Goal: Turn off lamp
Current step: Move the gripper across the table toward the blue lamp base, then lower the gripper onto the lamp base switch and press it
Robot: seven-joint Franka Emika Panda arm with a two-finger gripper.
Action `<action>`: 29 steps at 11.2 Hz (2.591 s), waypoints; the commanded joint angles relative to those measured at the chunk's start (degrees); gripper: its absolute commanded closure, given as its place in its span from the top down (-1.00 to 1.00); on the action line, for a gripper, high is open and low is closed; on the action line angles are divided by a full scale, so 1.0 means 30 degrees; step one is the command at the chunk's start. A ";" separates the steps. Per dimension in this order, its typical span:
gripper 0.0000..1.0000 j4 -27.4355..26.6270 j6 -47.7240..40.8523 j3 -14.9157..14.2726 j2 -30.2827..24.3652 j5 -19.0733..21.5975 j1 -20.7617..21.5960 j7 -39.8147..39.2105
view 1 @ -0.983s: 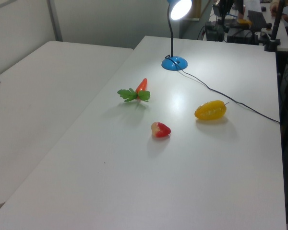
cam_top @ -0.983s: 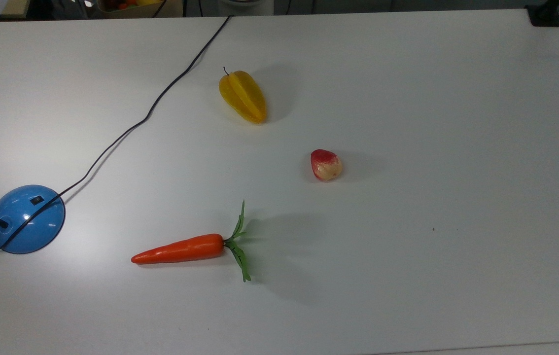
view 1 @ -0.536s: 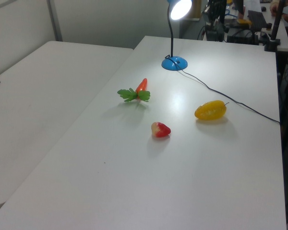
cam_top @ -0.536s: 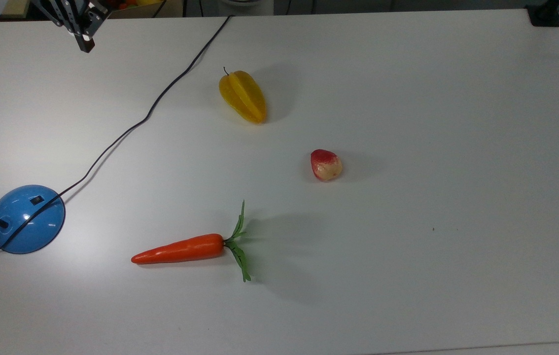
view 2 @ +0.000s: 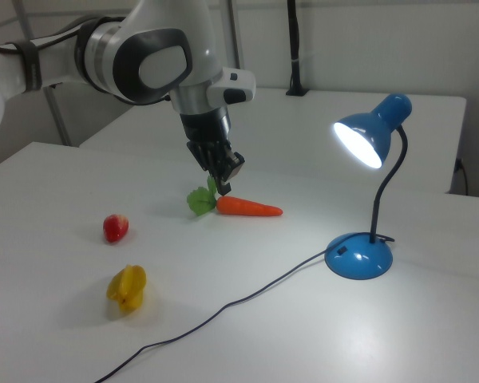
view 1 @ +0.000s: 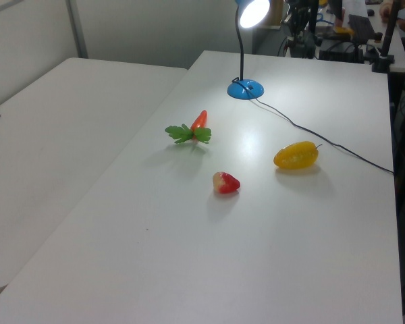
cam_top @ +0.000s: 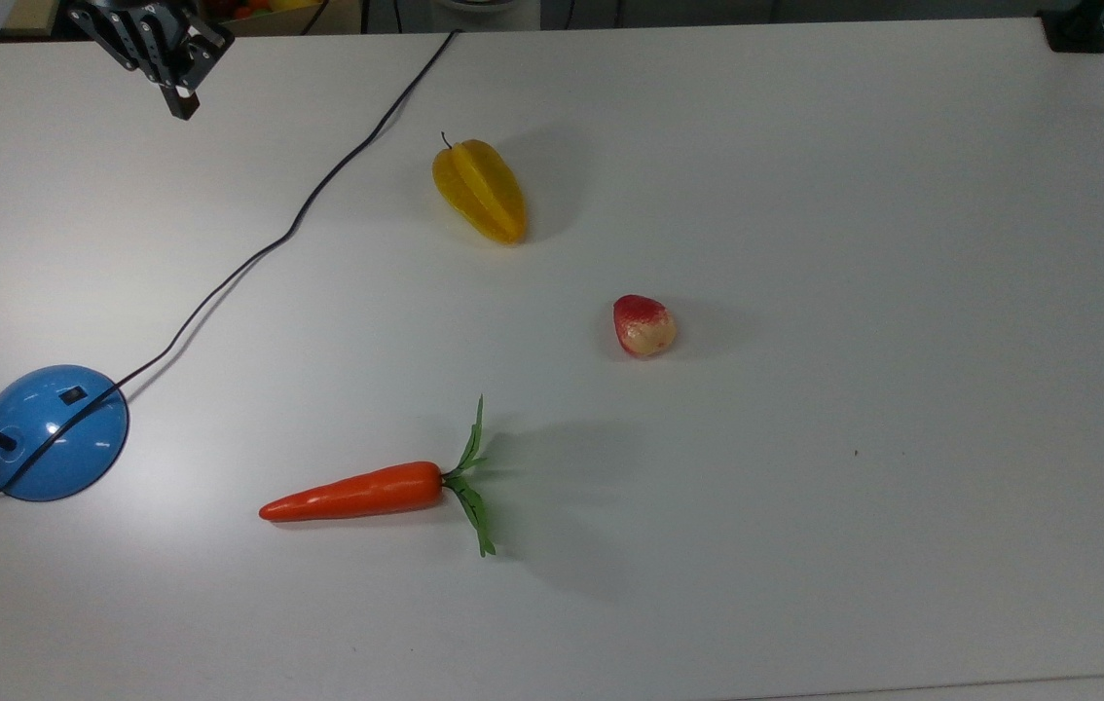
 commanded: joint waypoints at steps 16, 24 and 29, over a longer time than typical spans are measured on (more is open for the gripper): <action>-1.00 0.0184 0.9011 -0.0378 0.5827 -0.0014 -0.1316 0.2330; -1.00 0.2412 1.4697 -0.1462 1.0082 0.0072 -0.1523 0.3735; -1.00 0.3261 1.4990 -0.1433 1.1107 0.0130 -0.1377 0.3970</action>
